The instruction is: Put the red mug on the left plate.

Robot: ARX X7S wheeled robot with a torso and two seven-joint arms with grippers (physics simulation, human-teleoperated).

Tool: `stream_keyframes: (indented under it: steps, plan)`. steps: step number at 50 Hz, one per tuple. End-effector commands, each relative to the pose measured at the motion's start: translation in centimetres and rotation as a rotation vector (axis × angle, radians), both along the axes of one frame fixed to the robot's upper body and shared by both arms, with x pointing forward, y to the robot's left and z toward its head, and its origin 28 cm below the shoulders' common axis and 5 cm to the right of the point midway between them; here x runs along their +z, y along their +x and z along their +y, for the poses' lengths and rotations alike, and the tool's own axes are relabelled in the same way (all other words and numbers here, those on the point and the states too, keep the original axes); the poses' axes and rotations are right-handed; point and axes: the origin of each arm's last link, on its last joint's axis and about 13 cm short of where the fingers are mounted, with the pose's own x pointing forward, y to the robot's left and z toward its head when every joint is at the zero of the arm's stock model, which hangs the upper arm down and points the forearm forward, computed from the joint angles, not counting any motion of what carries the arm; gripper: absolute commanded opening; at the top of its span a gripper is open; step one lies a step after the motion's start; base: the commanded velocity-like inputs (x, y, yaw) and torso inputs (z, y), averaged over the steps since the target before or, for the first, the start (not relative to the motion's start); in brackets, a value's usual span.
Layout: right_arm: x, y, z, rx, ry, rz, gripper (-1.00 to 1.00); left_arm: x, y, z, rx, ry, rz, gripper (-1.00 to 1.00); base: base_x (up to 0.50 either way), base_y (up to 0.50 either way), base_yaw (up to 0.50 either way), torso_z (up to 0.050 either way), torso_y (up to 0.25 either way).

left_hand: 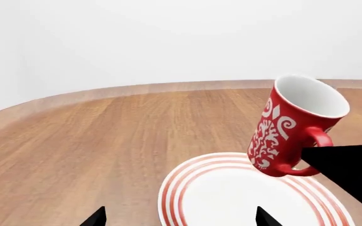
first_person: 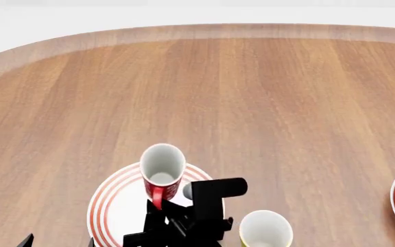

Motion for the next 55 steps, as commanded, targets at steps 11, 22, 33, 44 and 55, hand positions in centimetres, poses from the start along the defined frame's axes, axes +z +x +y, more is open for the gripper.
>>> stream_keyframes:
  steps: [11,22,33,44,55]
  plan:
    - [-1.4,0.7,0.0,0.01,0.054,0.047,-1.0,0.0,0.0,0.0,0.002,0.001,0.0,1.0,0.0,0.0,0.0,0.0,0.001]
    - [-2.4,1.0,0.1,0.011,0.024,0.065,-1.0,0.0,0.0,0.0,0.001,0.001,-0.001,1.0,0.0,0.0,0.0,0.0,0.0]
    - [-2.9,1.2,0.3,0.017,-0.002,0.077,-1.0,0.0,0.0,0.0,-0.001,0.001,0.001,1.0,0.0,0.0,0.0,0.0,0.0]
    - [-3.4,1.4,0.4,0.027,-0.03,0.084,-1.0,0.0,0.0,0.0,-0.001,0.0,0.001,1.0,0.0,0.0,0.0,0.0,0.001]
    - [-4.0,1.5,0.1,0.015,-0.047,0.098,-1.0,0.0,0.1,0.0,-0.001,0.001,0.0,1.0,0.0,0.0,0.0,0.0,0.0]
